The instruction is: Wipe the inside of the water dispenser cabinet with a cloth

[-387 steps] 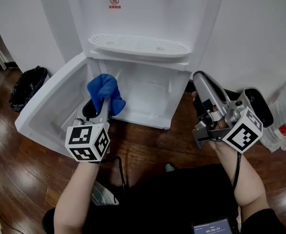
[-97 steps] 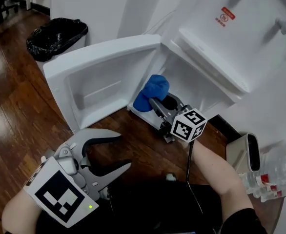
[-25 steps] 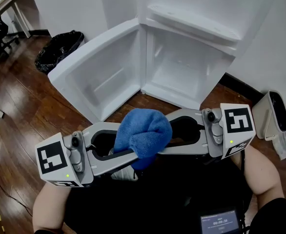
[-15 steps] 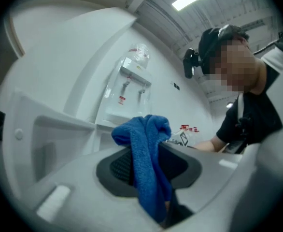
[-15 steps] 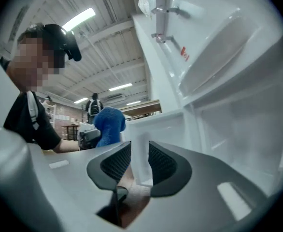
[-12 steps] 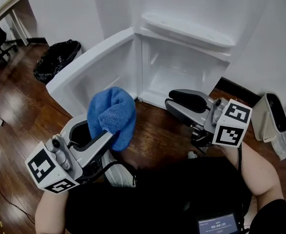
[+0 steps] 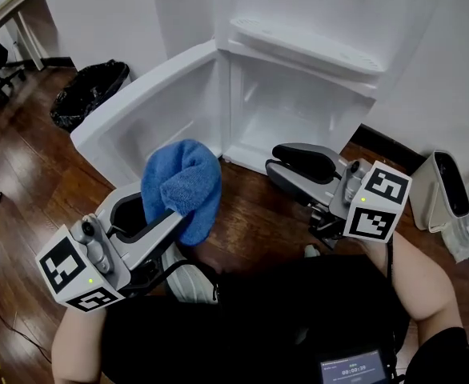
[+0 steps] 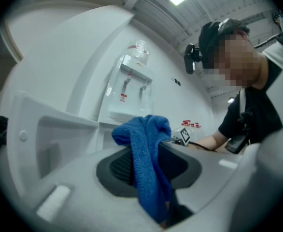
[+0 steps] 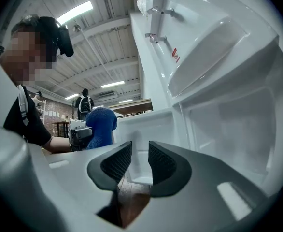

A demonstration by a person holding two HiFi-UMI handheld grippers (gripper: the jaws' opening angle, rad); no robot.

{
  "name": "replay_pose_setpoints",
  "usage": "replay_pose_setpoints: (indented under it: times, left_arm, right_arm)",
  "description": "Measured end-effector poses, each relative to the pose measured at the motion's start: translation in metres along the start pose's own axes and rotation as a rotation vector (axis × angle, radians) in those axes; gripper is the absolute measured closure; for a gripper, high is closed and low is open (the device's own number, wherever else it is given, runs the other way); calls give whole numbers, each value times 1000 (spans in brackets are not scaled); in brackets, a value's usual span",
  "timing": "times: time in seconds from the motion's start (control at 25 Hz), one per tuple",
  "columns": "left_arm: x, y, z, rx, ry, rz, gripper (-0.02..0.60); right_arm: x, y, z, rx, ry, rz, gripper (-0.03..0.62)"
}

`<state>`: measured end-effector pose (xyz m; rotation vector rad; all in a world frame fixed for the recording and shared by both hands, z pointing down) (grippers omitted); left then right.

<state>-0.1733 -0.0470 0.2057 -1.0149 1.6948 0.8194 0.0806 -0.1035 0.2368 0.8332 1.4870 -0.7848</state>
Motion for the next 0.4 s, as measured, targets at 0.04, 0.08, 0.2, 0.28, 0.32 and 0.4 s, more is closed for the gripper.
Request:
replay_pose_setpoints:
  times: [0.04, 0.08, 0.2, 0.28, 0.32, 0.4]
  left_arm:
    - [0, 0, 0, 0, -4, -1, 457]
    - [0, 0, 0, 1, -6, -2, 457]
    - [-3, 1, 1, 6, -8, -8, 457]
    - [-3, 1, 1, 6, -4, -9, 457]
    - [-3, 0, 1, 5, -3, -9, 457]
    - [-2, 0, 1, 2, -3, -9, 457]
  right_arm:
    - [0, 0, 0, -1, 6, 1, 493]
    - [0, 0, 0, -1, 10, 0, 493]
    - [-2, 0, -1, 1, 13, -10, 493]
    - [-3, -1, -1, 4, 12, -14, 493]
    - [-4, -1, -1, 5, 12, -16, 493]
    - [-3, -2, -1, 8, 15, -19, 493]
Point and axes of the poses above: the fingertips, and each gripper's own axes: y backward along the fingers, z to its right, x out of its top, the point moved 8 cm from there along y, backward along the fingers, and after that the axes turned 15 degrees about y, right-handed, at the moved point
